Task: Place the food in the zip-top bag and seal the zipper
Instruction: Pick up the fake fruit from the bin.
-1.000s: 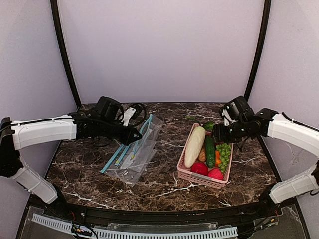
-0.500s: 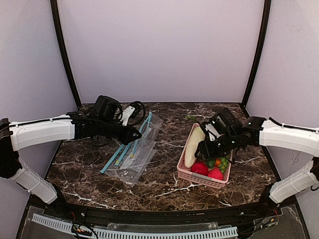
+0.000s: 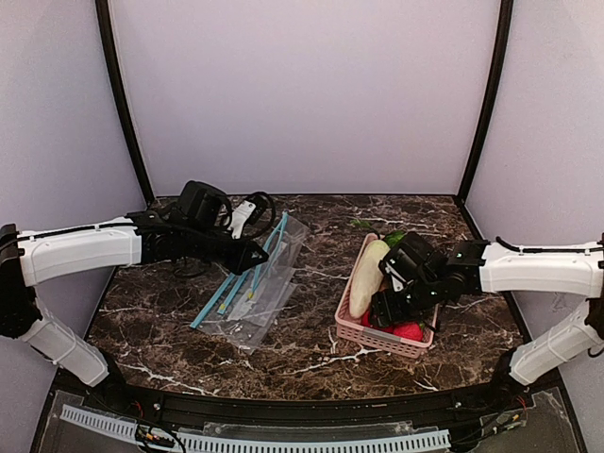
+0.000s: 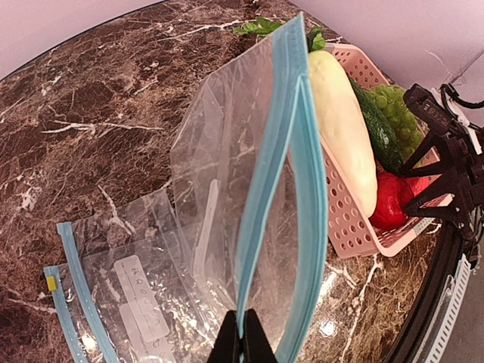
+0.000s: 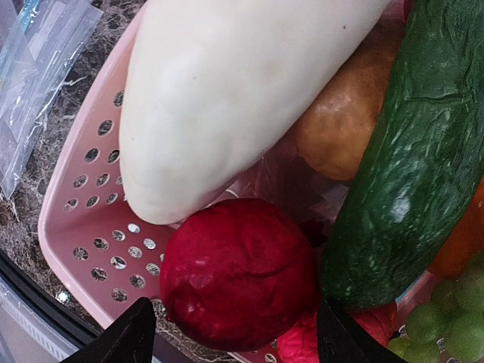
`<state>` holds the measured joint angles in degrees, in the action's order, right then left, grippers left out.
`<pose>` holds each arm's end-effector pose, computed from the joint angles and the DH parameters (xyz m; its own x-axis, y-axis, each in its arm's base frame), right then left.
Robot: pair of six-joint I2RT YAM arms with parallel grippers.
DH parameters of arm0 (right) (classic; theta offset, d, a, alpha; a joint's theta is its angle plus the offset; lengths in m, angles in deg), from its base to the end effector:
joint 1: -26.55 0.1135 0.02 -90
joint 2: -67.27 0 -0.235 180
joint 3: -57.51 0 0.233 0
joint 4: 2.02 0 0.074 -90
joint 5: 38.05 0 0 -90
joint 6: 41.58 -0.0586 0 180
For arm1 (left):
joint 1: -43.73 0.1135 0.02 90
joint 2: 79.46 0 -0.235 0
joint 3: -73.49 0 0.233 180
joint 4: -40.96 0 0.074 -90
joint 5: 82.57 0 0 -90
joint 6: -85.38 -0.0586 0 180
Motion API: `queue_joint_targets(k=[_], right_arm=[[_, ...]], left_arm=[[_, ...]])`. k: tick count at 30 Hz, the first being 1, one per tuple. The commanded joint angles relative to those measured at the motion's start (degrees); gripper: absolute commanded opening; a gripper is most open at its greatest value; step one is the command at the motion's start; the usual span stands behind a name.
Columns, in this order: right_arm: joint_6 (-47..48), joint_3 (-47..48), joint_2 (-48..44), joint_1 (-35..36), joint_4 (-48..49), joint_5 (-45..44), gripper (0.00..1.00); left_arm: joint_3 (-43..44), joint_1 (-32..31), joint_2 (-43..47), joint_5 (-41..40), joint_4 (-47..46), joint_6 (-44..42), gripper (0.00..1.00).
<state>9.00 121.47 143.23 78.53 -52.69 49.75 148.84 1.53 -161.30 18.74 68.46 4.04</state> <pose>0.1568 0.1969 0.1753 -0.9157 -0.1410 -0.3763 -0.2523 0.9306 0.2652 0.2346 -0.2283 0.2463 -0.5267 0.2783 -0.8032 0.7079 0.6667 -0.2332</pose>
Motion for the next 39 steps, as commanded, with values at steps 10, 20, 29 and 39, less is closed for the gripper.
queue_joint_targets(k=[10,20,29,39], right_arm=[[-8.54,-3.03,3.27,0.48,7.33,-0.89,0.71],[-9.56,-4.28,5.29,0.48,10.11,0.12,0.74],[-10.06,-4.52,4.55,0.48,10.71,-1.06,0.64],[-10.02,-5.74,-4.13,0.48,10.34,-2.28,0.59]], left_arm=[[-0.38,0.27,0.58,1.16,1.22,-0.05,0.01],[-0.37,0.27,0.71,1.67,1.22,0.2,0.01],[-0.39,0.27,0.69,1.64,1.23,0.04,0.01],[-0.39,0.27,1.02,2.27,1.1,0.14,0.01]])
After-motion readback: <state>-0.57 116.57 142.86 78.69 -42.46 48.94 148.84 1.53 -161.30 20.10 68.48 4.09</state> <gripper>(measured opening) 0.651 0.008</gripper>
